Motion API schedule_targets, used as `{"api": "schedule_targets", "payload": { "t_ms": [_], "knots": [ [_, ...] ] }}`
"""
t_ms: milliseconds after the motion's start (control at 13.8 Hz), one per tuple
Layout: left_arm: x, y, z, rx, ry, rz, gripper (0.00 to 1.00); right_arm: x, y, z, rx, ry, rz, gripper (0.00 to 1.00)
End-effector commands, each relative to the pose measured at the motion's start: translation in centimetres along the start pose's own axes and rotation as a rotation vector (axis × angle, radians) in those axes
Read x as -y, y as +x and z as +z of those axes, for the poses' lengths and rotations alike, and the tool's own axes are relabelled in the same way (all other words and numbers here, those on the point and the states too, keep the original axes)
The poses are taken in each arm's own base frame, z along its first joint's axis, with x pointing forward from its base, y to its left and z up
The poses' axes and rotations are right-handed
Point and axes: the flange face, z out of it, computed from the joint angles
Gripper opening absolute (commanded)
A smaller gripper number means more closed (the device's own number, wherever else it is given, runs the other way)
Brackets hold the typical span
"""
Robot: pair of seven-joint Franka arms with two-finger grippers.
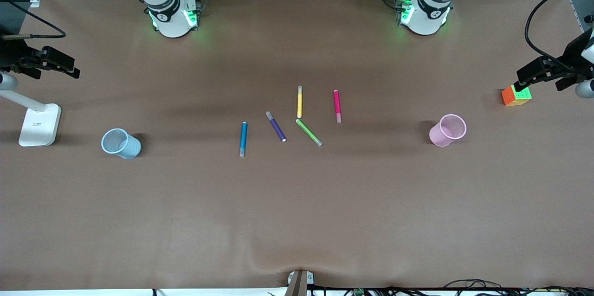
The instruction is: Place pink and blue markers in matching cups
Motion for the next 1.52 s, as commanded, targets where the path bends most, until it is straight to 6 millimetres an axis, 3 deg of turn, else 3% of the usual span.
{"api": "schedule_targets", "payload": {
  "t_ms": [0, 290, 435, 580, 797, 1159, 1449],
  "knots": [
    [0.1, 0.2, -0.3, 0.005, 0.017, 0.002, 1.0, -0.1, -0.3, -0.2, -0.003, -0.005, 0.006, 1.0],
    [-0.2, 0.4, 0.3, 0.017, 0.013, 0.005, 1.0, -0.1, -0.3, -0.2, -0.003, -0.004, 0.006, 1.0],
    [0.4, 0.9, 2.1, 0.062, 0.005, -0.005, 1.0, -0.1, -0.3, -0.2, -0.003, -0.004, 0.006, 1.0],
    [-0.6, 1.3, 5.1, 0.123, 0.006, 0.011, 1.0, -0.1, -0.3, -0.2, -0.003, -0.004, 0.006, 1.0],
    [-3.7, 2.2, 7.8, 0.161, 0.007, 0.04, 1.0, -0.1, -0.3, -0.2, -0.003, -0.004, 0.006, 1.0],
    [-11.2, 3.2, 11.7, 0.176, 0.003, -0.006, 1.0, -0.1, -0.3, -0.2, -0.003, -0.004, 0.006, 1.0],
    [-18.0, 2.3, 12.6, 0.177, 0.003, 0.026, 1.0, -0.1, -0.3, -0.2, -0.003, -0.002, 0.006, 1.0]
  ]
}}
